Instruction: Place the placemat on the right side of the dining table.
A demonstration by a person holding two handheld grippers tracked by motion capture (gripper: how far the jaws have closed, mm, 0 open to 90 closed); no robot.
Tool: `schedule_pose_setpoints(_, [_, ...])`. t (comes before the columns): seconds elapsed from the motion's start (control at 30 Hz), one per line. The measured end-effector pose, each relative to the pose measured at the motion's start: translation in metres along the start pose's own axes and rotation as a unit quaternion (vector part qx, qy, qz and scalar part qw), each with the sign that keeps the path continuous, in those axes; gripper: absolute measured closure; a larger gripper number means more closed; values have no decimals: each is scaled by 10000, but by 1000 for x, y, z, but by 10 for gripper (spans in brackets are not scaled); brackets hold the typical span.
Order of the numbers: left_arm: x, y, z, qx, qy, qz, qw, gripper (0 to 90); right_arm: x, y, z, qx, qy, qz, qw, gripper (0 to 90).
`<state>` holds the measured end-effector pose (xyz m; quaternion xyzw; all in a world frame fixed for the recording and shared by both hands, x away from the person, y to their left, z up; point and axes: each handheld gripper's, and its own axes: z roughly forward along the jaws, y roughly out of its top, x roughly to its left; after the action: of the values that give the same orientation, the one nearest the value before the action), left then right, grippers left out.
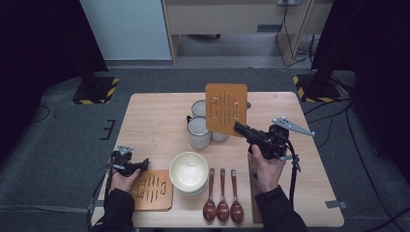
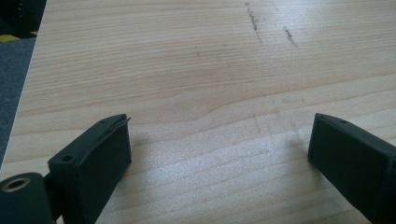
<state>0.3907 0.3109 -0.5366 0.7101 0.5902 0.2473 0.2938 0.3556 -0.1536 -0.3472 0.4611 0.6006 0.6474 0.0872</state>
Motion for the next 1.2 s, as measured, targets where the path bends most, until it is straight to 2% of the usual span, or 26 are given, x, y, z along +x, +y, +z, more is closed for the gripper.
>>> schedule_pose_setpoints(0.43, [1, 1, 1, 64, 58, -45, 10000, 8, -27, 6, -20, -42, -369, 25, 9993, 869])
schedule_pose_setpoints(0.73, [1, 1, 1, 68, 61, -50, 9999, 3, -43, 10, -33, -97, -539, 94, 9985, 869])
schedule_pose_setpoints(1.2, [1, 1, 1, 68, 61, -49, 9999, 2, -72, 6, -53, -17, -899, 175, 9958, 869])
